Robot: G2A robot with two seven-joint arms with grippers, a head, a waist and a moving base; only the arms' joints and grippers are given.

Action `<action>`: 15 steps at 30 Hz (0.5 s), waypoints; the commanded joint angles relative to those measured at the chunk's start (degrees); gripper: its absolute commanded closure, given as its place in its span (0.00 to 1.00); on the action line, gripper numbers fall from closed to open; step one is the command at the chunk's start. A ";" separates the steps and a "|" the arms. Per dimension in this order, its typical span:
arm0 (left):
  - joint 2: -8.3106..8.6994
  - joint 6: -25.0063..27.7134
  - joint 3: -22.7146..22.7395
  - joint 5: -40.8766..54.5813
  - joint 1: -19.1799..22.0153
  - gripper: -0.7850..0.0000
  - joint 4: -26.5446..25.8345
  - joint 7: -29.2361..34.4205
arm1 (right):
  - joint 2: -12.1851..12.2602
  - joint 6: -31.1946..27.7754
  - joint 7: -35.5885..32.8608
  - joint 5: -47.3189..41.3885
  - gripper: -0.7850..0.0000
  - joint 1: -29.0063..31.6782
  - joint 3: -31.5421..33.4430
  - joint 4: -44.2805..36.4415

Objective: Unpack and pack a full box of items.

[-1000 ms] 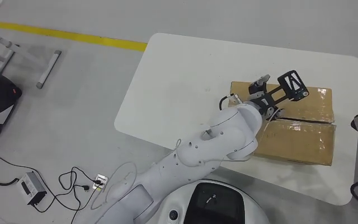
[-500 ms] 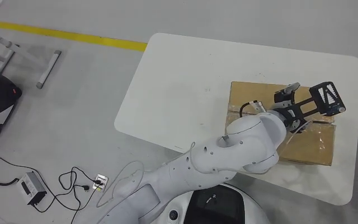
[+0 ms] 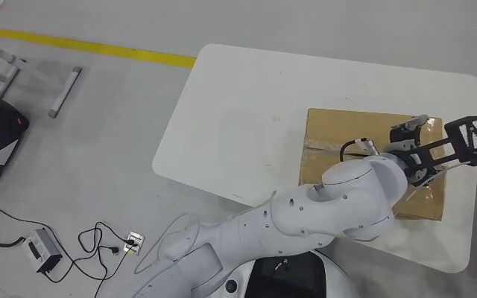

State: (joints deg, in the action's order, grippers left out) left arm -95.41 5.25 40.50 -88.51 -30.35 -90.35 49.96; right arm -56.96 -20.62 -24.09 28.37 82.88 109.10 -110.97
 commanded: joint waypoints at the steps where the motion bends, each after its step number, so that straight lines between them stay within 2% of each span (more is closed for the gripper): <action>1: 0.47 0.89 2.49 -0.67 -0.96 0.00 -1.89 1.15 | 0.03 -0.39 0.03 -0.37 1.00 -0.63 -0.41 -0.30; 9: 3.42 7.16 16.19 -4.23 -8.48 0.00 -15.26 8.48 | 0.15 -2.47 -0.94 -5.98 1.00 -4.87 -3.06 -0.70; 15: 4.93 10.85 23.69 -5.36 -15.38 0.00 -24.69 12.88 | 0.28 -3.37 -3.26 -9.22 1.00 -10.11 -7.40 -1.31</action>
State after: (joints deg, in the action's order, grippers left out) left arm -90.72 15.47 62.90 -93.93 -44.13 -113.16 62.00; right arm -56.68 -23.96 -26.92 19.26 73.95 102.81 -112.22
